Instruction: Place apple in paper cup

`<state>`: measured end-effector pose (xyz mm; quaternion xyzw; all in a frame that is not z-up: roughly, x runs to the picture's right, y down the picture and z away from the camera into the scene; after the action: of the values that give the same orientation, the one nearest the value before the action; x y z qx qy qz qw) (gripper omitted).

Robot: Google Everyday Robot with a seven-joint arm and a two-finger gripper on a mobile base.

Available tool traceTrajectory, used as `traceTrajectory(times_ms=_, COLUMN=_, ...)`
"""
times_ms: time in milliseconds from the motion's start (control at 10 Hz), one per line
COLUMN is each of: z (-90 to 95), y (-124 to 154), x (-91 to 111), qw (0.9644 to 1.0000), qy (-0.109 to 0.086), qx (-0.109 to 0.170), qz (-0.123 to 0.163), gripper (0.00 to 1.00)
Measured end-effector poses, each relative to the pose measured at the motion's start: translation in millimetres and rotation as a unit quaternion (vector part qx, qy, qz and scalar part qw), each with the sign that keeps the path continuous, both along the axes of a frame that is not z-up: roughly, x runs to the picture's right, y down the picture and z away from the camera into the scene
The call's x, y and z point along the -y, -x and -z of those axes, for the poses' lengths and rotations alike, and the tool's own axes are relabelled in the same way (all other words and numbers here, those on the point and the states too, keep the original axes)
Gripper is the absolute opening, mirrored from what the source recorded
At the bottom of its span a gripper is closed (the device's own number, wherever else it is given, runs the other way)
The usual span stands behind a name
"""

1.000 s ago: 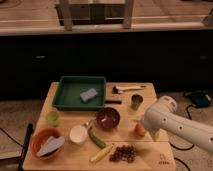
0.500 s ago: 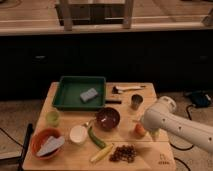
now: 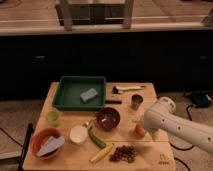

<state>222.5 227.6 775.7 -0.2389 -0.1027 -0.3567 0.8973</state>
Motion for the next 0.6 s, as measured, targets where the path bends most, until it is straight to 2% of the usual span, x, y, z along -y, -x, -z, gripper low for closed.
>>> traceTrajectory(times_ms=600, z=-8.6, y=0.8, x=-3.3, qw=0.9999, qy=-0.003, qx=0.010, qz=0.007, gripper=0.80)
